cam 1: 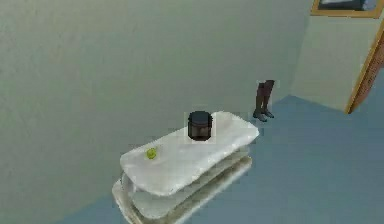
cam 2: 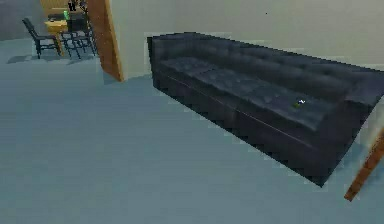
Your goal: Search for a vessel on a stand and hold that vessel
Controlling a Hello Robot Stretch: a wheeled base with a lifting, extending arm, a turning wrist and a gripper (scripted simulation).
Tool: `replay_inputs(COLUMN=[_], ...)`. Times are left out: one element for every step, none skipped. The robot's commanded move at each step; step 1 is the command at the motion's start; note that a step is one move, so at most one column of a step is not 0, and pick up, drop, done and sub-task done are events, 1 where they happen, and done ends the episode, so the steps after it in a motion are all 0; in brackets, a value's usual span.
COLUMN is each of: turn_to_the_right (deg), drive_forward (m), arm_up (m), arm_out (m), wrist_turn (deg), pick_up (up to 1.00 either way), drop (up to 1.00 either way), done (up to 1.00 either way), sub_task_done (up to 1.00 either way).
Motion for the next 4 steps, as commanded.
replay_inputs(turn_to_the_right=[33.0,0.0,-45.0,-45.0], drive_forward=[0.00,0.30,0.00,0.00], arm_up=[0.00,0.00,0.00,0.00], arm_out=[0.00,0.00,0.00,0.00], wrist_turn=[0.0,0.0,0.0,0.0], pick_up=[0.00,0.00,0.00,0.00], drop=[0.00,0.00,0.00,0.00], done=[0.00,0.00,0.00,0.00], sub_task_done=[0.00,0.00,0.00,0.00])
